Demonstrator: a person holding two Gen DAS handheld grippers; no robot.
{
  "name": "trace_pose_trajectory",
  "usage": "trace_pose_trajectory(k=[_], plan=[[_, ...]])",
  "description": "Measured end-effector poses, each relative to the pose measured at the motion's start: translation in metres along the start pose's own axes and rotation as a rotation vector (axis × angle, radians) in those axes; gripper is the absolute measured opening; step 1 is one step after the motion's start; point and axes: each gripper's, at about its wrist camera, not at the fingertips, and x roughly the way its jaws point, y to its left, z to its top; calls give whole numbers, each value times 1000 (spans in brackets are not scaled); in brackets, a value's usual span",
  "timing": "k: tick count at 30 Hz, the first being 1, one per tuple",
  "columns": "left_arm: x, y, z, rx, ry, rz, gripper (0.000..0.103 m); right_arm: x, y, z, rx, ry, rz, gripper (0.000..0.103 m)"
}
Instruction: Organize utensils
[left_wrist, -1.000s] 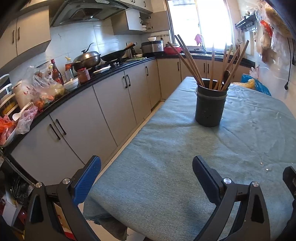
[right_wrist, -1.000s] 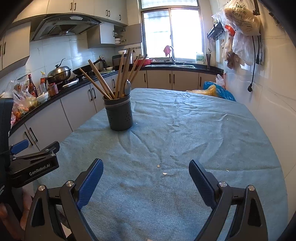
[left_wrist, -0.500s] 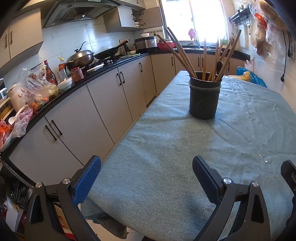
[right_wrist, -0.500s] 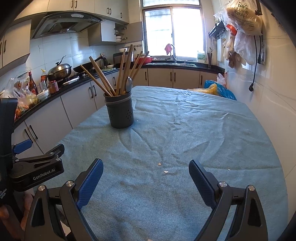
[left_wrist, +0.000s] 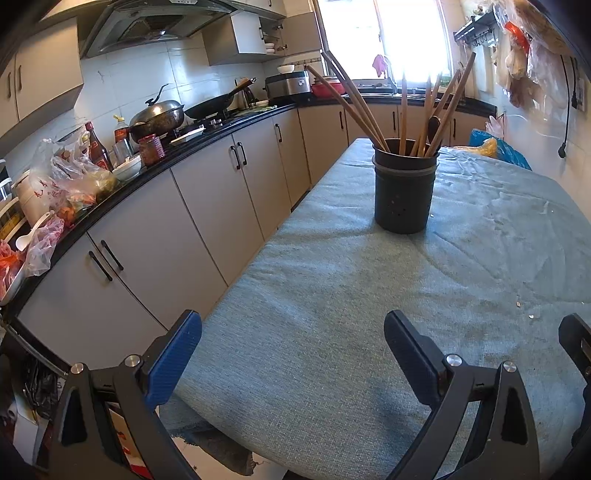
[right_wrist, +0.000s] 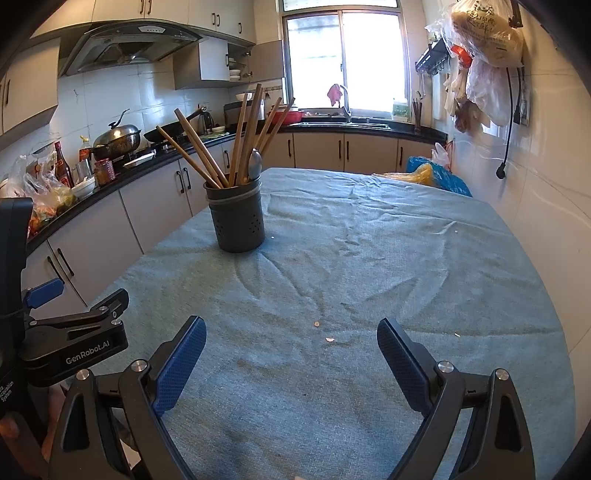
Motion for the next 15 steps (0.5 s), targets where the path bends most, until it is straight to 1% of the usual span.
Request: trace_pose_trajectory(k=[15], plan=[[2, -1, -1, 8, 2, 1, 99, 2, -1, -1, 3, 12, -2, 96]])
